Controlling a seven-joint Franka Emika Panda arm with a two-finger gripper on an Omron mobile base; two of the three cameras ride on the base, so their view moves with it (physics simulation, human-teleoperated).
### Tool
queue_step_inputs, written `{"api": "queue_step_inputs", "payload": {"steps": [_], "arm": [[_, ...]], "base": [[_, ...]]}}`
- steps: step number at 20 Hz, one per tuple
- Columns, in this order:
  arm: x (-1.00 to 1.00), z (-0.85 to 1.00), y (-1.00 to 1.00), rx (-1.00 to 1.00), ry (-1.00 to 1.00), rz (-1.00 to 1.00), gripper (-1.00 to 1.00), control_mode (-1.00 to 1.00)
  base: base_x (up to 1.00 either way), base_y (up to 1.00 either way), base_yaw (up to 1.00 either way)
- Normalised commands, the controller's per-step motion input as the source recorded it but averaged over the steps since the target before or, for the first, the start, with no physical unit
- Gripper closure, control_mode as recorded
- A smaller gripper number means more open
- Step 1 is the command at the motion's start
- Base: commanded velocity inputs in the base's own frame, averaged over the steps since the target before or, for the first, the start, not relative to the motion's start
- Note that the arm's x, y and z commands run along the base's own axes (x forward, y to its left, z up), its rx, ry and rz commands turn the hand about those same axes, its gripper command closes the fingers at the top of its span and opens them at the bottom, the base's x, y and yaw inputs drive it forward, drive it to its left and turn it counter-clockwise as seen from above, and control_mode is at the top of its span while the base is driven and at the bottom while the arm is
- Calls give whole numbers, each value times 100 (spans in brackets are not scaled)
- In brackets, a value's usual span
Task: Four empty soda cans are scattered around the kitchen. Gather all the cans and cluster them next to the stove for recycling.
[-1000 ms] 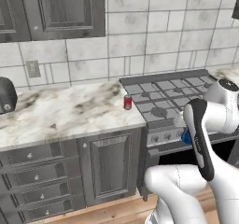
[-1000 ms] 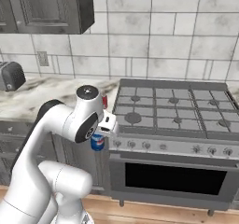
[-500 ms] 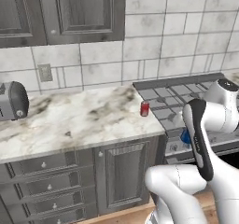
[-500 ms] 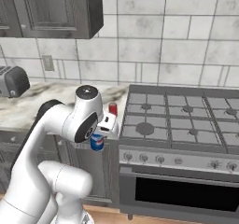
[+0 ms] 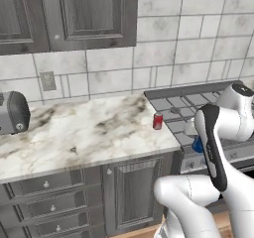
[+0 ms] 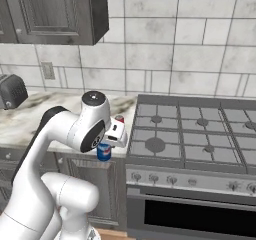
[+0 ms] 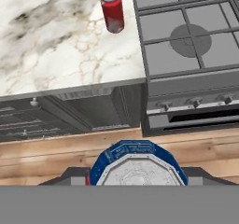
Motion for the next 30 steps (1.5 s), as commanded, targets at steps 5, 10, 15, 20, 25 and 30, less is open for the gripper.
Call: {"api": "queue_step_inputs", "payload": {"steps": [5, 10, 15, 20, 25, 30], "arm": [[0, 0, 1, -1, 0, 0, 100, -100], [7, -1, 4, -5, 1, 0, 100, -100], [23, -3, 7, 0, 0, 2, 100, -100], [32, 0, 15, 0, 0, 4, 100, -100], [48, -4, 18, -2, 0, 4, 100, -100], [49, -23, 8, 0, 0, 5, 100, -100]], "base": [[9, 7, 0], [0, 0, 0], [0, 0, 0], [0, 0, 0], [0, 0, 0], [0, 0, 0]]}}
